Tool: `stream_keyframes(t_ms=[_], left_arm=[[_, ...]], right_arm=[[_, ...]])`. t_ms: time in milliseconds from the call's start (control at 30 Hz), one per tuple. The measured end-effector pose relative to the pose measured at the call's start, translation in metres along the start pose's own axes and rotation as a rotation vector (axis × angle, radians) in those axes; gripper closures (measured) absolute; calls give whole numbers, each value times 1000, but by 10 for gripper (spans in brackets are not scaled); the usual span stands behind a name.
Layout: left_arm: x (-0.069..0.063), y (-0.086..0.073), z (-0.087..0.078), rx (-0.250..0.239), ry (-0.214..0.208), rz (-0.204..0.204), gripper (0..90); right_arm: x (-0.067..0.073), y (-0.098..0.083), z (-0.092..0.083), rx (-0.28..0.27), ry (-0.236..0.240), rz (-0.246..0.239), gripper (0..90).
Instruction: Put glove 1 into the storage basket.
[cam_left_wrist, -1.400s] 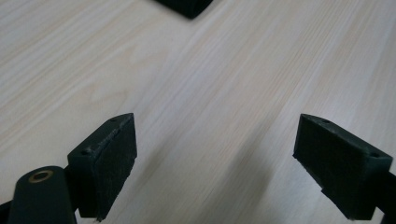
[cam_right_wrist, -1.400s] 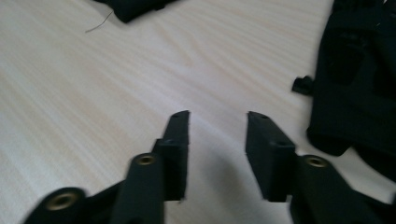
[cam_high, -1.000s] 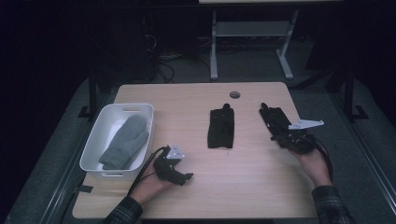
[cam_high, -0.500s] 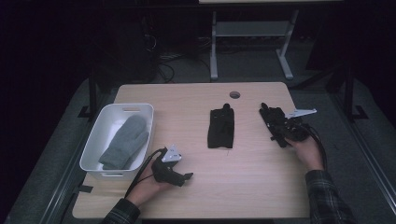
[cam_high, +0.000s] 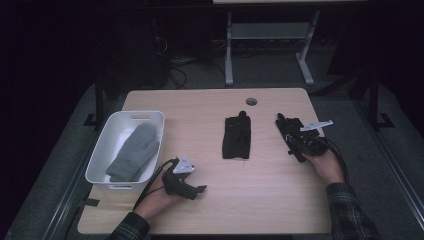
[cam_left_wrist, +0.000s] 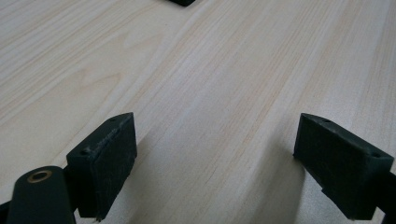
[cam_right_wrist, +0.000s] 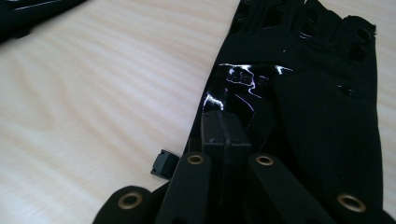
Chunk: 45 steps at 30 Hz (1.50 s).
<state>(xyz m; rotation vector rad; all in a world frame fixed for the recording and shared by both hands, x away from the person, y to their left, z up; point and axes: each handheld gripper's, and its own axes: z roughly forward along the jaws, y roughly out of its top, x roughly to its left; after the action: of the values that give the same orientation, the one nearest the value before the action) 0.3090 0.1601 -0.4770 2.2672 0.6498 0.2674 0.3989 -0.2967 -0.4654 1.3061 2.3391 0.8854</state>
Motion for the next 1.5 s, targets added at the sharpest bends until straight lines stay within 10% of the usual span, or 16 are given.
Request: stream_keyframes(t_ms=[1067,1267,1500], left_arm=[[0,0,0,-6,0,2,122],[0,0,1,-7,-1,4,122],[1,0,1,-6,-1,4,122]], right_arm=[[112,-37,-40,64,204,-189,899],[99,-31,-51,-4,167,-170,899],[65,-32,-40,42,116,-93,900]])
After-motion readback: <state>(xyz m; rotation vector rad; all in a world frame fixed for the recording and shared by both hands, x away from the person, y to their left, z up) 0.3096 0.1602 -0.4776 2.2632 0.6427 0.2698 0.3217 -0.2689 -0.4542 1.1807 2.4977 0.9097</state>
